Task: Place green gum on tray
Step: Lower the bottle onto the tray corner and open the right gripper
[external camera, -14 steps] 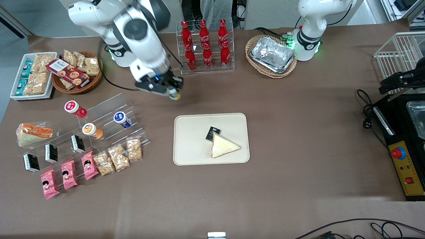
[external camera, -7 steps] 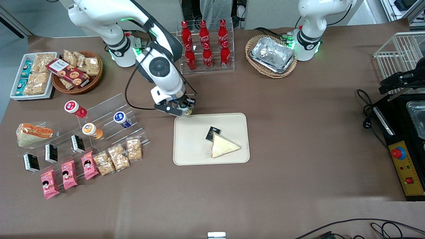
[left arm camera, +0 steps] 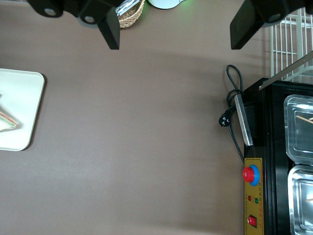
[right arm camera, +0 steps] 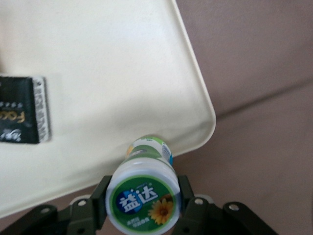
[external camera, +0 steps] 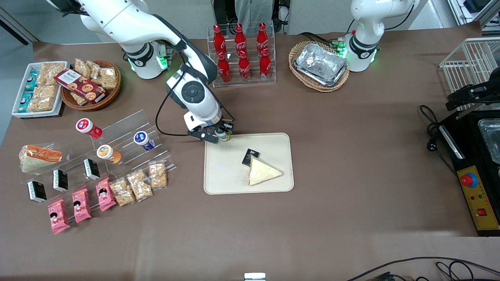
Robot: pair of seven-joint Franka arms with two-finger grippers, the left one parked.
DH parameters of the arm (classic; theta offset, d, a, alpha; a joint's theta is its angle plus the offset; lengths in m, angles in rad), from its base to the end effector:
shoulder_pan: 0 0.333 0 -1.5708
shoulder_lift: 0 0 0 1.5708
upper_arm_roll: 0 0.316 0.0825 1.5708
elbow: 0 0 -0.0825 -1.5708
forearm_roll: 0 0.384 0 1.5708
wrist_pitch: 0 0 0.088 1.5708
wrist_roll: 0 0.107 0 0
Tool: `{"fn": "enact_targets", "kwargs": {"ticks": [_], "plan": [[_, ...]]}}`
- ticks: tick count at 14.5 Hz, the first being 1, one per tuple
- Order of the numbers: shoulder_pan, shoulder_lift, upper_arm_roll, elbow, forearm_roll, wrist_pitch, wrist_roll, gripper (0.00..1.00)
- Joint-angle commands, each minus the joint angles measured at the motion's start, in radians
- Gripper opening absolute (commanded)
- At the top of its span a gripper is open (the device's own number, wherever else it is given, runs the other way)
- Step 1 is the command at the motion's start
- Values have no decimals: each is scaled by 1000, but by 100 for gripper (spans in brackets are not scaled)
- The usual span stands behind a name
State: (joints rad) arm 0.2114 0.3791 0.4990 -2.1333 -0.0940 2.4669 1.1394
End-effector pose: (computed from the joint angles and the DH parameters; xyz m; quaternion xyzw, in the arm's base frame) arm 0.4363 0.3725 0.2490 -0.9797 0.1913 0.0459 0.0381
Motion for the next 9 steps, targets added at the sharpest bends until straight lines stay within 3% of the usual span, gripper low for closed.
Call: {"fn": "enact_targets", "kwargs": {"ticks": [1,9], "plan": [[3,55,-16,33,-49,29,30,29],[3,73,-46,52,-78,30,30,38]]}}
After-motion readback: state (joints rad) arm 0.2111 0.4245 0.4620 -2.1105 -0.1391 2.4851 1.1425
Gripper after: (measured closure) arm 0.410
